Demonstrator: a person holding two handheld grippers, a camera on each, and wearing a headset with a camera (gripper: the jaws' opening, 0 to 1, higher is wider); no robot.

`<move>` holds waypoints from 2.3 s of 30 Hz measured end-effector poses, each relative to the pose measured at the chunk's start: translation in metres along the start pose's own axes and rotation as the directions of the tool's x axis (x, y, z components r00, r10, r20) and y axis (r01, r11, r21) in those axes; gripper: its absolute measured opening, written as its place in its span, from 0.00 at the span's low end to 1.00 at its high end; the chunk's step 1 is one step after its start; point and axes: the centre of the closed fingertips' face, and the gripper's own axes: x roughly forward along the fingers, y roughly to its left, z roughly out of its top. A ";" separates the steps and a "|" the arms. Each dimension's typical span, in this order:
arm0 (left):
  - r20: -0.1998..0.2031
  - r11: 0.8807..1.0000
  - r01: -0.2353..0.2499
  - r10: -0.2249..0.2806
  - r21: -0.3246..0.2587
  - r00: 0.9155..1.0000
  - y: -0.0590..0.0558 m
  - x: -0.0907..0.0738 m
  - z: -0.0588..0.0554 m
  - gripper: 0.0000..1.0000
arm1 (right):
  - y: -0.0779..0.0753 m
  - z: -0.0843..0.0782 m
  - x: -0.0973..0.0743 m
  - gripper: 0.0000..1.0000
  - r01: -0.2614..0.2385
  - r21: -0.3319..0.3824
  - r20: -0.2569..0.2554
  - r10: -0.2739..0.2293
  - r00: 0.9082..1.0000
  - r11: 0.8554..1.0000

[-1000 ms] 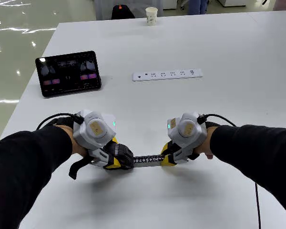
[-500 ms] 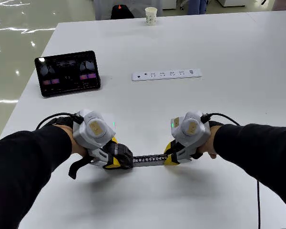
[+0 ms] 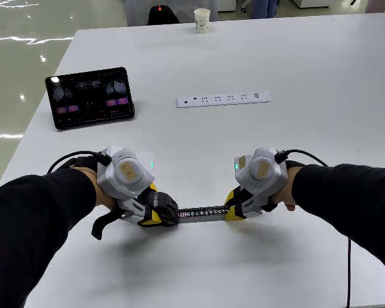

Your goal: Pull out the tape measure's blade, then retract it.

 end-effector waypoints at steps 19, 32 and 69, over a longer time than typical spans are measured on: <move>0.001 1.000 -0.002 0.002 0.000 1.000 0.000 0.001 0.000 0.30 | -0.001 -0.012 -0.009 0.10 0.007 0.003 -0.008 -0.007 1.000 1.000; 0.004 1.000 -0.005 0.005 0.002 1.000 0.000 0.002 0.000 0.30 | -0.001 -0.022 -0.015 0.10 0.013 0.003 -0.009 -0.013 1.000 1.000; 0.003 1.000 -0.006 0.006 0.005 1.000 0.000 0.001 -0.001 0.30 | -0.003 -0.045 -0.033 0.10 0.024 0.023 -0.019 -0.024 1.000 0.999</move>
